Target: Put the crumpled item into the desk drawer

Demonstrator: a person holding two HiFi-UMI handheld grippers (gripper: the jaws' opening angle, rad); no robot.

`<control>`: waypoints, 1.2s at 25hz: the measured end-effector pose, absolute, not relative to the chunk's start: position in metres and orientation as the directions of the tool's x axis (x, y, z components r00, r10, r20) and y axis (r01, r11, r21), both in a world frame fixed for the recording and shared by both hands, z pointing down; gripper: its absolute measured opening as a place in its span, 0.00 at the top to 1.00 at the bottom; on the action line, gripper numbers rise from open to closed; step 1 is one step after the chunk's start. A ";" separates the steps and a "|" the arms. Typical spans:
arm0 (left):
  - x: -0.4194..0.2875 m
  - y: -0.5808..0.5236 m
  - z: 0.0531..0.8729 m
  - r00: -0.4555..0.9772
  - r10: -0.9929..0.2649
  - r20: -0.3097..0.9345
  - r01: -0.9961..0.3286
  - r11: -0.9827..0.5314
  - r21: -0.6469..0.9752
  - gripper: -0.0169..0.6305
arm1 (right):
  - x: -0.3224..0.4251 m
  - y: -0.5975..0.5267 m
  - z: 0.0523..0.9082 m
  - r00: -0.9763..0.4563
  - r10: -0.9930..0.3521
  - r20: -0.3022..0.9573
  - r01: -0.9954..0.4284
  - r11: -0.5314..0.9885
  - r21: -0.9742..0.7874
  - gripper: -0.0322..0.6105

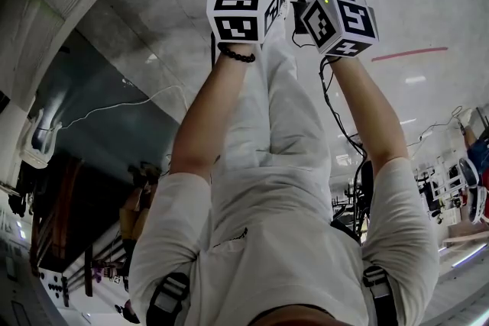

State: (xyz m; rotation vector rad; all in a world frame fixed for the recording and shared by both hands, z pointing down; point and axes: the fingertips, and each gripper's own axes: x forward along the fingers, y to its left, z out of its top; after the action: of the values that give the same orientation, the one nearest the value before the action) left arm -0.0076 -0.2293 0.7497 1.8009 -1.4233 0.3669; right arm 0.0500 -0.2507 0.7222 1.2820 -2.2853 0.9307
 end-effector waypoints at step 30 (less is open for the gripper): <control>-0.021 -0.223 0.723 0.296 -0.743 0.601 -0.923 -0.061 0.380 0.90 | 0.061 -0.235 0.708 -0.494 -0.641 0.587 -0.869 0.339 -0.361 0.95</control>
State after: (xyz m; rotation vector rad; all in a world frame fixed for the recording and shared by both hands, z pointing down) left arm -0.0206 -0.2232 0.7234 1.8461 -1.4924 0.3184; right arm 0.0608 -0.2351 0.7081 1.3384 -2.2677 0.9307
